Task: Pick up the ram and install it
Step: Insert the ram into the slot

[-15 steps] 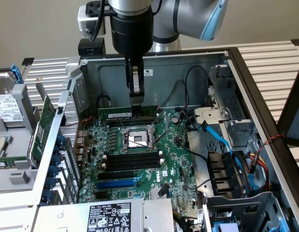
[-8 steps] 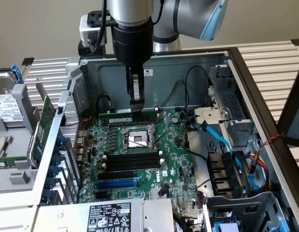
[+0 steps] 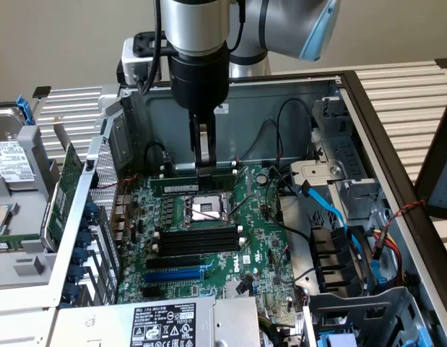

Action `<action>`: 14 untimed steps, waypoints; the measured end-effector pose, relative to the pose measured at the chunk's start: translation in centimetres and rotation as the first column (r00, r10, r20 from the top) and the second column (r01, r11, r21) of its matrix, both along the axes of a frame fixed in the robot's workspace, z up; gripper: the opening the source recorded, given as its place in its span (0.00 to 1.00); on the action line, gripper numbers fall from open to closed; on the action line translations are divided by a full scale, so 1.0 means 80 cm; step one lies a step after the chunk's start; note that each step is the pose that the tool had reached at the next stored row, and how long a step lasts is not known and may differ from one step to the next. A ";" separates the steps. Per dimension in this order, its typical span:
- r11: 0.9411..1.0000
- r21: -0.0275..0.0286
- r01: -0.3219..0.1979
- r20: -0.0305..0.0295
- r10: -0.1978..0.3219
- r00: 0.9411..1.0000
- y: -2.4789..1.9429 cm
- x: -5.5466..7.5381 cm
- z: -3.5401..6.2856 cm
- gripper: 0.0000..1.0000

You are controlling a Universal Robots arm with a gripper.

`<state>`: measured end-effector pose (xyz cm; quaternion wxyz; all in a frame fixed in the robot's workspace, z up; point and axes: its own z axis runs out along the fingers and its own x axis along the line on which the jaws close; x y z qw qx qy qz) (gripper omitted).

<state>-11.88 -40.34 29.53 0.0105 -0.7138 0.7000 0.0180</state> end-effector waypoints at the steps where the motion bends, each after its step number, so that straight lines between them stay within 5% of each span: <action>1: 1.000 0.000 0.001 0.000 -0.001 1.000 -0.0001 0.000 -0.001 0.13; 10: 1.000 -0.001 0.025 0.001 -0.025 1.000 -0.0031 0.000 -0.010 0.13; 14: 1.000 -0.001 0.031 0.010 -0.031 0.999 -0.0031 0.000 -0.013 0.13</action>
